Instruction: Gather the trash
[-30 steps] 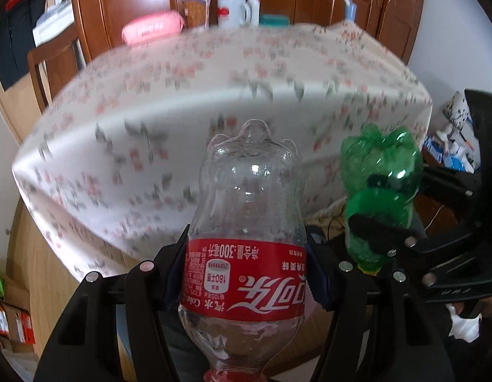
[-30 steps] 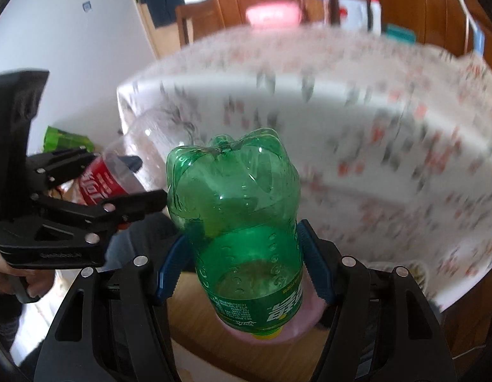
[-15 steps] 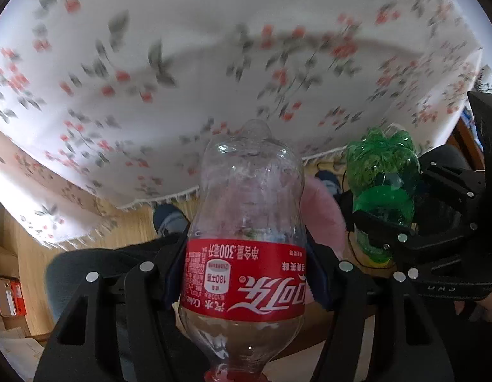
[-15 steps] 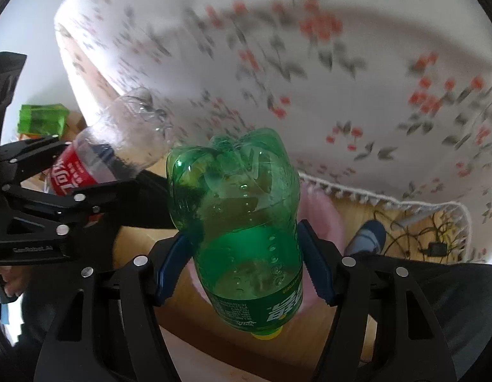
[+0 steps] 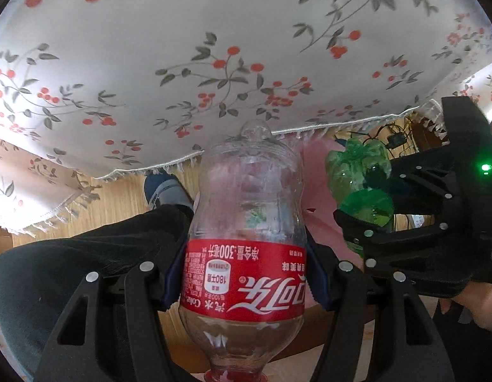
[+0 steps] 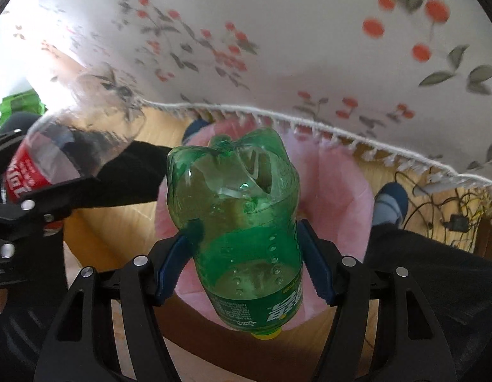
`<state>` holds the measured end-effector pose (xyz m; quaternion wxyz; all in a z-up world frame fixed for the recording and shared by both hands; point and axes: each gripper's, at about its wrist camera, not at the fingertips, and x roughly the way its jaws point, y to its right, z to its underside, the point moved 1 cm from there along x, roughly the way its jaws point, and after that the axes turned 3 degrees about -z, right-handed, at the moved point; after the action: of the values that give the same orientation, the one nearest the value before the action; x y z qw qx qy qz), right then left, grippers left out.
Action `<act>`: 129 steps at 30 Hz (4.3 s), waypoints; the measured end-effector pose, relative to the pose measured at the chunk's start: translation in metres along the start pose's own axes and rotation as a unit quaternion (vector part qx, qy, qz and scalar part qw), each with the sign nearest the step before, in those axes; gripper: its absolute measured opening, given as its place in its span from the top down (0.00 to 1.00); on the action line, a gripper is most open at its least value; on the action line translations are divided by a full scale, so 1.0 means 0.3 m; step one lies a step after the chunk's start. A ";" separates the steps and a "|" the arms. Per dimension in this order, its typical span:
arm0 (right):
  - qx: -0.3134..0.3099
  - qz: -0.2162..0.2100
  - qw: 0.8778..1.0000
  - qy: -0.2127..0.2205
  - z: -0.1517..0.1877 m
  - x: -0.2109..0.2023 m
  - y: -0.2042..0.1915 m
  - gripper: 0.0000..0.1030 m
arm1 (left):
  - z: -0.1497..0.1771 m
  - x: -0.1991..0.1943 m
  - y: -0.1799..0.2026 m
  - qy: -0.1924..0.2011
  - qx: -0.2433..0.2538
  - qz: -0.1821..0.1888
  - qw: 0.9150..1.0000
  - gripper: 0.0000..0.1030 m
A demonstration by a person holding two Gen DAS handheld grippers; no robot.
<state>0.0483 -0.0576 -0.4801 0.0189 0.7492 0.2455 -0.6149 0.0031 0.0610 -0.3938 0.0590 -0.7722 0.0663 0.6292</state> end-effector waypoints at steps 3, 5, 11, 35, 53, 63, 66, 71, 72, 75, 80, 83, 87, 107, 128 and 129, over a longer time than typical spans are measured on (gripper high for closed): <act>0.003 -0.005 1.000 -0.011 0.007 0.046 0.013 0.36 | -0.007 0.018 -0.005 -0.007 0.000 -0.002 1.000 0.40; 0.007 -0.012 1.000 -0.021 0.008 0.074 0.021 0.36 | -0.010 0.028 -0.010 -0.011 -0.002 -0.002 1.000 0.40; 0.015 -0.014 0.999 -0.040 0.020 0.110 0.027 0.27 | -0.019 0.052 0.010 -0.021 0.002 -0.003 1.000 0.40; -0.010 0.106 0.994 -0.015 0.096 -0.124 0.097 0.09 | 0.000 0.194 0.133 -0.059 0.026 0.014 0.998 0.39; 0.006 0.097 0.995 -0.017 0.084 -0.121 0.111 0.09 | -0.011 0.244 0.154 -0.077 0.031 0.009 0.997 0.26; -0.005 0.095 0.995 -0.017 0.089 -0.126 0.093 0.09 | -0.008 0.211 0.127 -0.068 0.021 0.010 0.997 0.20; -0.024 0.100 0.995 -0.012 0.086 -0.148 0.069 0.09 | -0.008 0.167 0.117 -0.055 0.018 0.007 0.998 0.13; -0.051 0.098 0.994 0.005 0.084 -0.211 0.027 0.06 | -0.006 0.077 0.092 -0.030 0.014 0.001 0.999 0.10; -0.057 0.099 0.993 0.008 0.083 -0.224 0.019 0.06 | -0.003 0.055 0.084 -0.023 0.013 -0.001 1.000 0.10; -0.072 0.105 0.992 0.016 0.082 -0.254 -0.003 0.06 | 0.008 0.013 0.069 -0.009 0.005 -0.003 1.000 0.10; -0.090 0.113 0.989 0.014 0.087 -0.277 -0.031 0.06 | 0.032 -0.059 0.068 0.025 0.021 -0.014 0.999 0.09; -0.095 0.110 0.989 0.010 0.090 -0.281 -0.048 0.06 | 0.046 -0.097 0.092 0.040 0.053 -0.045 0.997 0.05; -0.077 0.070 0.995 0.009 0.100 -0.305 -0.057 0.06 | 0.060 -0.130 0.095 0.040 0.070 -0.056 0.995 0.05; -0.094 0.048 0.994 -0.017 0.175 -0.321 -0.113 0.06 | 0.103 -0.121 0.047 0.029 0.040 -0.048 0.998 0.05; -0.078 0.069 0.994 0.017 0.184 -0.301 -0.039 0.06 | 0.115 -0.073 0.044 -0.005 0.036 -0.015 0.999 0.05; -0.078 0.068 0.995 0.017 0.184 -0.301 -0.037 0.06 | 0.114 -0.070 0.044 -0.006 0.037 -0.015 0.999 0.05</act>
<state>-0.0175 -0.0972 -0.4063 0.1145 0.7705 0.2413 -0.5788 -0.0365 0.0547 -0.3801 0.0975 -0.7669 0.0773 0.6296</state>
